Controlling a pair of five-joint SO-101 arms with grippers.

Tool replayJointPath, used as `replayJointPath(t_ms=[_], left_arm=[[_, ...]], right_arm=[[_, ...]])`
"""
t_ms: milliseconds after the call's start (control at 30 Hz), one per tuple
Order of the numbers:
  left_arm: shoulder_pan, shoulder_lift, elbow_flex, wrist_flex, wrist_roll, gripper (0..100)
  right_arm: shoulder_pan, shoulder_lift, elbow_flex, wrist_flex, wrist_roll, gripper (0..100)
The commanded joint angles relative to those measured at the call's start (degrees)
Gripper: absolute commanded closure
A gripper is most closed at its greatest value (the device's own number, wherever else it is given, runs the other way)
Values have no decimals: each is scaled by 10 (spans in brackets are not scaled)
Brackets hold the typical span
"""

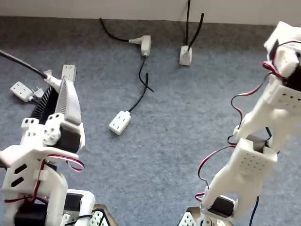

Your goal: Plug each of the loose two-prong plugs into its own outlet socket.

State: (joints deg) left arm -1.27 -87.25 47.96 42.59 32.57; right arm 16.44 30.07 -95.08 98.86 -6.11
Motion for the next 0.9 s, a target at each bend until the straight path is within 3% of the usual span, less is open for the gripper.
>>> replayJointPath(t_ms=[0,167,400,633,733,867], left_arm=[[10,-2,25,-66,76,994],[19,-2,51,-71,77,994],[102,-3,85,-74,77,994],[136,-3,129,-82,75,994],[139,-4,176,-126,71,994],[117,-29,271,-255,72,994]], right_arm=[[-65,-35,-17,26,-7,745],[-93,-80,150,25,-4,745],[-175,-305,502,22,4,745],[-233,-478,655,7,60,745],[-255,-494,739,-17,76,745],[-291,-499,825,-29,89,745]])
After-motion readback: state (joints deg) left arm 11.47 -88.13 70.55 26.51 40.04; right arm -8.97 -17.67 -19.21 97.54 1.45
